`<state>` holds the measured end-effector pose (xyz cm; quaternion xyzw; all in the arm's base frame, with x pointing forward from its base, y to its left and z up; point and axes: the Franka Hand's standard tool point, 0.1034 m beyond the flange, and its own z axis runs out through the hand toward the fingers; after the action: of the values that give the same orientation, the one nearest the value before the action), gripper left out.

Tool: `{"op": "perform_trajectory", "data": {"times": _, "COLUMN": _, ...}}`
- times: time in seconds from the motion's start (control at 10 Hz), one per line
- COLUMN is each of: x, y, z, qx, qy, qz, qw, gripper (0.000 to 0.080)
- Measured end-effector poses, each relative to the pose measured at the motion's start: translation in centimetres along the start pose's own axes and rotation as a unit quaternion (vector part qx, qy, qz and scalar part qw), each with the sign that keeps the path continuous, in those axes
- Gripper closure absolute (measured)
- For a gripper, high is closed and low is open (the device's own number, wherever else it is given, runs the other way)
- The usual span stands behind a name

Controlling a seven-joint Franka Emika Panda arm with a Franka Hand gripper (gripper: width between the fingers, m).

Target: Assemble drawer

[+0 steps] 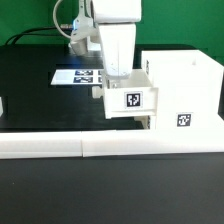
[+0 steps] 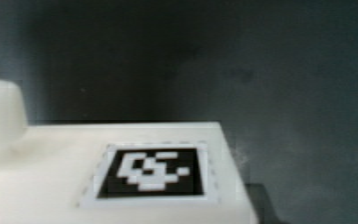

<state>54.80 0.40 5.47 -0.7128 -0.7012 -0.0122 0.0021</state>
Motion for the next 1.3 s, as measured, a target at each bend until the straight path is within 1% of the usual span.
{"op": "perform_trajectory", "data": {"times": 0.3, "x": -0.04, "y": 0.0, "z": 0.01, "qx": -0.001, "qy": 0.0, "qz": 0.0, "qw": 1.0, "gripper": 0.0757}}
{"op": "perform_trajectory", "data": {"times": 0.4, "x": 0.1, "y": 0.05, "z": 0.02, "qx": -0.007, "qy": -0.001, "qz": -0.007, "qw": 1.0, "gripper": 0.0757}}
{"op": "perform_trajectory", "data": {"times": 0.6, "x": 0.08, "y": 0.23, "z": -0.07, "qx": -0.012, "qy": -0.011, "qz": -0.028, "qw": 0.999, "gripper": 0.0757}}
{"op": "perform_trajectory", "data": {"times": 0.9, "x": -0.02, "y": 0.24, "z": -0.08, "qx": -0.012, "qy": -0.01, "qz": -0.025, "qw": 1.0, "gripper": 0.0757}}
{"op": "perform_trajectory", "data": {"times": 1.1, "x": 0.49, "y": 0.26, "z": -0.09, "qx": -0.013, "qy": -0.012, "qz": -0.022, "qw": 1.0, "gripper": 0.0757}}
{"op": "perform_trajectory", "data": {"times": 1.2, "x": 0.66, "y": 0.26, "z": -0.08, "qx": -0.012, "qy": -0.012, "qz": -0.013, "qw": 1.0, "gripper": 0.0757}}
{"op": "perform_trajectory", "data": {"times": 1.3, "x": 0.79, "y": 0.26, "z": -0.04, "qx": -0.007, "qy": -0.013, "qz": -0.01, "qw": 1.0, "gripper": 0.0757}}
